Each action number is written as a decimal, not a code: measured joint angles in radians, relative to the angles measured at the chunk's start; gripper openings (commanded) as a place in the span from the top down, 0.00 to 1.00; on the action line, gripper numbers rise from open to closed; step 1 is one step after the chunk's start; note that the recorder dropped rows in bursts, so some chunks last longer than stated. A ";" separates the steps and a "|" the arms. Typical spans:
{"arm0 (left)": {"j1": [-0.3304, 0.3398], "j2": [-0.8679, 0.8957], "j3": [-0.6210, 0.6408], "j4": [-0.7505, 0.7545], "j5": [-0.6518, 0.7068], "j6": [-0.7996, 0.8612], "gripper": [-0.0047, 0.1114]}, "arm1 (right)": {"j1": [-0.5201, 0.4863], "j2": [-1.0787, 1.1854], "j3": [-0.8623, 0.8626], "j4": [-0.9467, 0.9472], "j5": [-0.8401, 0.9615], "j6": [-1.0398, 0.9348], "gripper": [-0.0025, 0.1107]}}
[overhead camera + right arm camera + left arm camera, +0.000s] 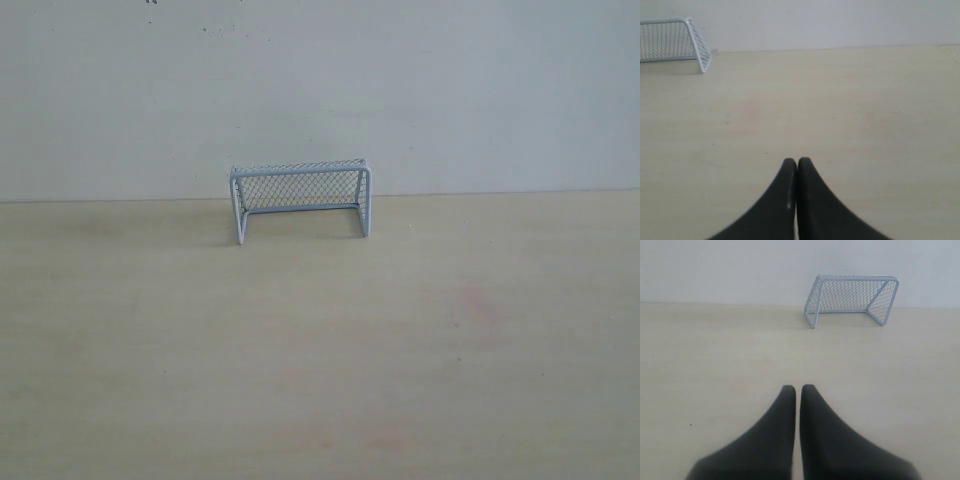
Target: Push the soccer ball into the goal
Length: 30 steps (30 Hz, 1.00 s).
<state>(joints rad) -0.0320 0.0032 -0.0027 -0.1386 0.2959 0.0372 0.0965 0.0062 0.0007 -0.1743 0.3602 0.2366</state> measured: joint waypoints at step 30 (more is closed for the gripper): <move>0.000 0.000 0.000 0.000 0.000 0.000 0.92 | -0.049 -0.002 0.000 0.215 -0.006 -0.237 0.98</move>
<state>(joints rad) -0.0320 0.0032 -0.0027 -0.1386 0.2959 0.0372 0.0478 0.0040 0.0007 0.0408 0.3543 0.0000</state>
